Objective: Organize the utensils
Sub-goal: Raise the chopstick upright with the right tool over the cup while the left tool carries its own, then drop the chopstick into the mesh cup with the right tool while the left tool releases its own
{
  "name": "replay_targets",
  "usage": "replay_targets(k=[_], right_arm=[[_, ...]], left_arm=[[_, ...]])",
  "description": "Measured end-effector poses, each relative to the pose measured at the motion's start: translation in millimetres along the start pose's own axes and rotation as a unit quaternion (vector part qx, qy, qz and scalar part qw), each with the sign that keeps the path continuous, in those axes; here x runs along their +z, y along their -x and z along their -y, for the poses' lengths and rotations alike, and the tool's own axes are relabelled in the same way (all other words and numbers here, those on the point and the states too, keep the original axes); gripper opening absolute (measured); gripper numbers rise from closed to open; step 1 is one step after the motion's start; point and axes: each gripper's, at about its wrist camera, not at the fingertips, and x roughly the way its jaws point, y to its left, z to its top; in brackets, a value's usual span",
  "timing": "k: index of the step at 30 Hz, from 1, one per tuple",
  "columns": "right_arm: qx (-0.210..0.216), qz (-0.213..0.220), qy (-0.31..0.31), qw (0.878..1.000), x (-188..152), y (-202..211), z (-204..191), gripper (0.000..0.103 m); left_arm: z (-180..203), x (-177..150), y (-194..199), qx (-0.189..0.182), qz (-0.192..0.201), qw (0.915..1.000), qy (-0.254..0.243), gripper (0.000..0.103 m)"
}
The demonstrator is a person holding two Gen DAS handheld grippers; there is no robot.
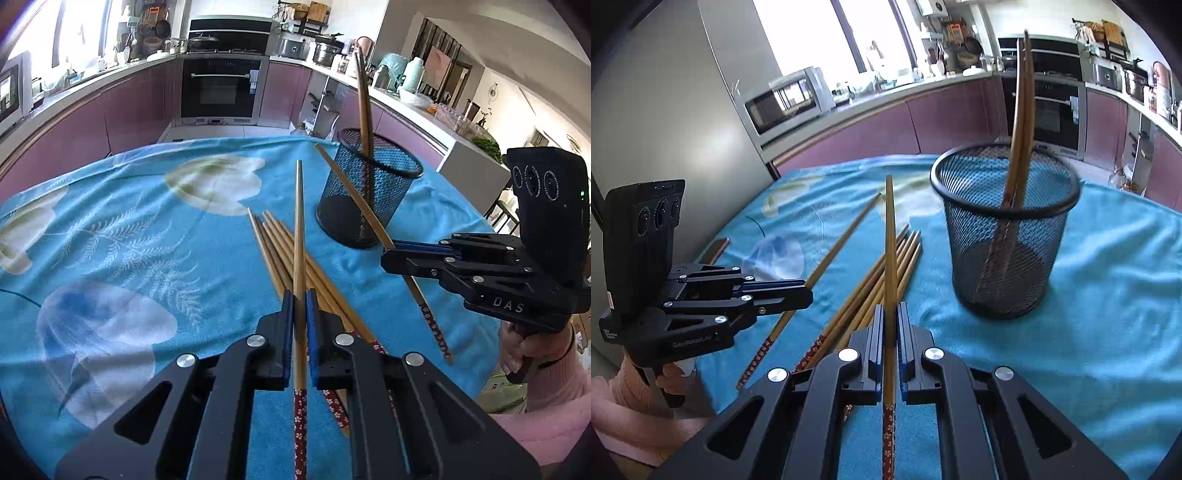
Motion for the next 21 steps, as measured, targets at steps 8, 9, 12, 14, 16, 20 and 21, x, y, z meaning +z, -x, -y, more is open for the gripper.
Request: replay_targets(k=[8, 9, 12, 14, 16, 20, 21], right_arm=[[0.007, 0.057, -0.005, 0.998, 13, 41, 7, 0.006], [0.007, 0.065, -0.005, 0.998, 15, 46, 8, 0.006], [0.012, 0.082, -0.003, 0.997, 23, 57, 10, 0.006], [0.011, 0.092, -0.001, 0.996, 28, 63, 11, 0.006], [0.008, 0.104, 0.001, 0.995, 36, 67, 14, 0.006], [0.005, 0.123, -0.004, 0.992, 49, 74, 19, 0.006], [0.004, 0.127, -0.004, 0.992, 52, 75, 20, 0.006]], left_arm=[[12, 24, 46, -0.046, 0.056, 0.9974, -0.005, 0.008], [13, 27, 51, -0.051, 0.063, 0.9966, -0.006, 0.008], [19, 35, 67, -0.060, 0.083, 0.9947, -0.009, 0.008], [22, 40, 74, -0.063, 0.095, 0.9934, -0.009, 0.008], [24, 46, 78, -0.070, 0.105, 0.9920, -0.007, 0.008], [30, 61, 82, -0.078, 0.125, 0.9891, -0.006, 0.008], [32, 67, 83, -0.081, 0.130, 0.9882, -0.005, 0.008]])
